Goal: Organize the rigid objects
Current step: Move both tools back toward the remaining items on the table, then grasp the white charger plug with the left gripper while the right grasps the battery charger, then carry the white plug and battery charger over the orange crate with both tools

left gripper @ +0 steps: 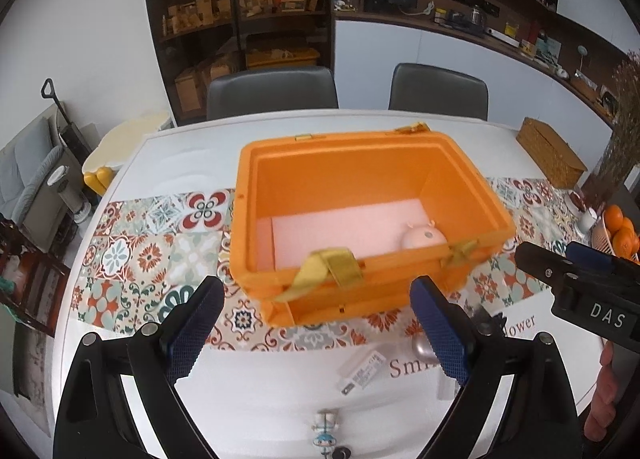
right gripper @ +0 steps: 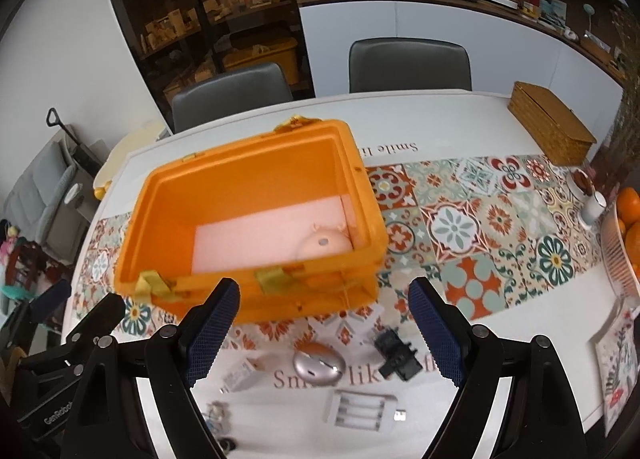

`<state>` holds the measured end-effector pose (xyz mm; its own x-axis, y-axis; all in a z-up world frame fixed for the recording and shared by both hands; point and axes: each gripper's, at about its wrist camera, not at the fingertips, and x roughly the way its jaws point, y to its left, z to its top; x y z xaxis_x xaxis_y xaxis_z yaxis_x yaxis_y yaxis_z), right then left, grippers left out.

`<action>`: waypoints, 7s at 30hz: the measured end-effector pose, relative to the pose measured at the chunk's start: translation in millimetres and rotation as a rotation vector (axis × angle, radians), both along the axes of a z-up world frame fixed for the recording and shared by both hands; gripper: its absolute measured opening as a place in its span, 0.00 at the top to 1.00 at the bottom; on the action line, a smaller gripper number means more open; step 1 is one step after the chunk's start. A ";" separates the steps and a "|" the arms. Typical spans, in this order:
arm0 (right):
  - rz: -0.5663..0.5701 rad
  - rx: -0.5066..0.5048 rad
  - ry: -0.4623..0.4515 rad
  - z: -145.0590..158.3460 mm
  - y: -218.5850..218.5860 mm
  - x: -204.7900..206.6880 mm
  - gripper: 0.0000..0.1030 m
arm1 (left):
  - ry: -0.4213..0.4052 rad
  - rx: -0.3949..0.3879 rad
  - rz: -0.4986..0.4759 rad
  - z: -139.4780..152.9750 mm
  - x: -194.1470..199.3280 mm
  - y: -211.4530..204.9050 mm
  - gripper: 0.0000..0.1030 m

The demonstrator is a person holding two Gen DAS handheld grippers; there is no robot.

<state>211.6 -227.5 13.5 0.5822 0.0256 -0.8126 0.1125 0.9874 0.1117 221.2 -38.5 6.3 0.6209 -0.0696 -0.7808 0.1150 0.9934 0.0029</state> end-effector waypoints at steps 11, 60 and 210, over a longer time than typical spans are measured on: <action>-0.037 0.000 0.069 -26.1 -9.8 -31.8 0.16 | 0.091 -0.005 -0.044 -29.5 -21.1 -12.9 0.08; 0.033 0.024 0.443 -175.7 -9.0 -20.1 0.16 | 0.375 0.097 0.011 -142.0 -36.4 -27.0 0.08; 0.149 -0.002 0.040 -14.1 47.7 110.1 0.23 | 0.036 -0.035 -0.083 -16.0 98.8 3.4 0.77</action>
<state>321.7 -179.8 -0.7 0.5393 0.1074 -0.8352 -0.0311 0.9937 0.1077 320.0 -35.1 -9.7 0.5836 -0.1469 -0.7986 0.1962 0.9799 -0.0368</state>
